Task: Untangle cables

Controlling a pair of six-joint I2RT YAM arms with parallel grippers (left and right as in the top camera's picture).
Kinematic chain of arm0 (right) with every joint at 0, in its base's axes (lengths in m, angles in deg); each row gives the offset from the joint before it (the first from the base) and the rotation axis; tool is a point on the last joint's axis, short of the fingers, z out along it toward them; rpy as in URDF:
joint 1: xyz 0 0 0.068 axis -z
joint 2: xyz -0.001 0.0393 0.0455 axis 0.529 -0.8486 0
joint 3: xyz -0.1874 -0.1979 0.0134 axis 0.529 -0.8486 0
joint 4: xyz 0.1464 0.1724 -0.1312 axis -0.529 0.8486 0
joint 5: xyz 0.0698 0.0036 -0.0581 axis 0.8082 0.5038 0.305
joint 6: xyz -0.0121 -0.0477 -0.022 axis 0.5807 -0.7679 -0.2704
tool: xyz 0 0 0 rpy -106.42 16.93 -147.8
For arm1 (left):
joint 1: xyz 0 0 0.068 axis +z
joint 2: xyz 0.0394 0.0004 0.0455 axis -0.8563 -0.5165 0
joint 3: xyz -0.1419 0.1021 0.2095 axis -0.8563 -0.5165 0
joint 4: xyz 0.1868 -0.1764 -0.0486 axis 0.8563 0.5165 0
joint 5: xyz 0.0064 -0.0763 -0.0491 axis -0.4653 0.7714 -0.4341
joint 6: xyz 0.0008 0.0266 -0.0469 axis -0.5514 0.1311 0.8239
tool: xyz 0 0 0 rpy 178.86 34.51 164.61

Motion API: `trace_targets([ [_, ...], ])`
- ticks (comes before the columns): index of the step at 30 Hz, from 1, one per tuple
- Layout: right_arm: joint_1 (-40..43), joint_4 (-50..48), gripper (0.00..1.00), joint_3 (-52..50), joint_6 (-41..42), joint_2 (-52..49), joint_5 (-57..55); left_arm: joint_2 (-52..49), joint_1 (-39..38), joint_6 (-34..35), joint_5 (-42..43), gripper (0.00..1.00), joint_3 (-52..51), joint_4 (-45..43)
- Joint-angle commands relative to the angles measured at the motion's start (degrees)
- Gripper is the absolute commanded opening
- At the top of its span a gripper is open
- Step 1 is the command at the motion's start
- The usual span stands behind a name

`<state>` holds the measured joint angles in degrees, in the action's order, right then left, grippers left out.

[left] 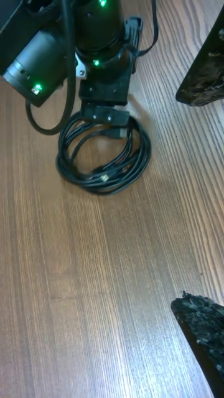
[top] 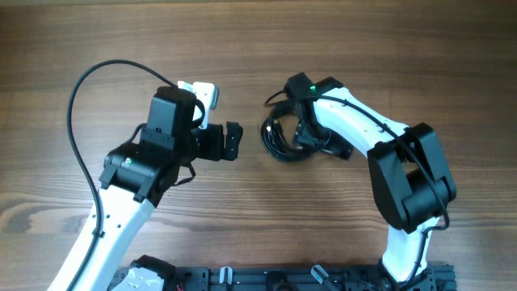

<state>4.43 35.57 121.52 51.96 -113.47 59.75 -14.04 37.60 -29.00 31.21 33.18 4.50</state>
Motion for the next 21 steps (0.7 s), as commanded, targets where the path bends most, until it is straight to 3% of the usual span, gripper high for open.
trace_targets([
  [1,0.5,0.7,1.0,0.1,-0.4,-1.0,-3.4,-0.3,-0.2,0.1,0.7,1.0,1.0,0.1],
  [4,0.6,-1.9,1.0,0.1,-1.4,-0.9,1.5,-0.3,-0.2,0.1,0.7,1.0,1.0,0.0],
  [9,0.6,-15.0,1.0,0.1,-3.0,-1.0,15.0,-0.3,-0.2,0.1,0.7,1.0,1.0,0.1],
  [21,0.5,-18.1,0.99,-3.8,-4.7,-3.4,12.3,-0.3,-0.2,0.1,0.7,1.0,1.0,0.0],
])
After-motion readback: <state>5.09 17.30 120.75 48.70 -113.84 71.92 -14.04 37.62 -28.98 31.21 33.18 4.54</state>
